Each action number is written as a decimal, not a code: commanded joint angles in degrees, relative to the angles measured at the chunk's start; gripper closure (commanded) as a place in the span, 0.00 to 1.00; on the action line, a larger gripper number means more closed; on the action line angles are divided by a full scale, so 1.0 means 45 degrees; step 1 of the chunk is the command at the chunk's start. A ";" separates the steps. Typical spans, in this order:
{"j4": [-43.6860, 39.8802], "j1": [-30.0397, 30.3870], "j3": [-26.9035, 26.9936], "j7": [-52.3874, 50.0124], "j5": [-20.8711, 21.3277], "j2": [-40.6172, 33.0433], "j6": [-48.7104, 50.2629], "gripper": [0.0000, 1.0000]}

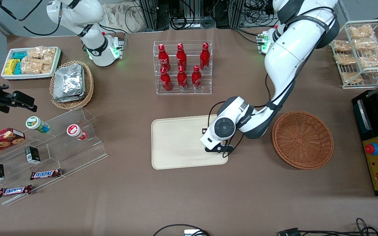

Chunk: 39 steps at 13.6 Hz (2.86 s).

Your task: Place sandwich from basket to tray

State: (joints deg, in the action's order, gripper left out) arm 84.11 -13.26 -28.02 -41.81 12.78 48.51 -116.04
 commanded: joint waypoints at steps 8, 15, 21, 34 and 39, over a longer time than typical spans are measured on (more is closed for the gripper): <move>-0.1913 0.1205 0.0054 -0.0027 0.0266 -0.2026 0.3006 0.00; -0.2517 0.4406 0.0054 0.3562 -0.1429 -0.5368 0.7673 0.00; -0.3320 0.6066 0.0230 0.6333 -0.1374 -0.6834 1.0336 0.00; -0.0257 0.6911 0.0210 0.7259 -0.1335 -0.8865 1.0397 0.00; 0.0274 0.4732 0.2545 0.7260 -0.1471 -0.9492 0.9907 0.00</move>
State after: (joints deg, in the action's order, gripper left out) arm 82.93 13.81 -22.96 -9.99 6.81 8.62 -70.10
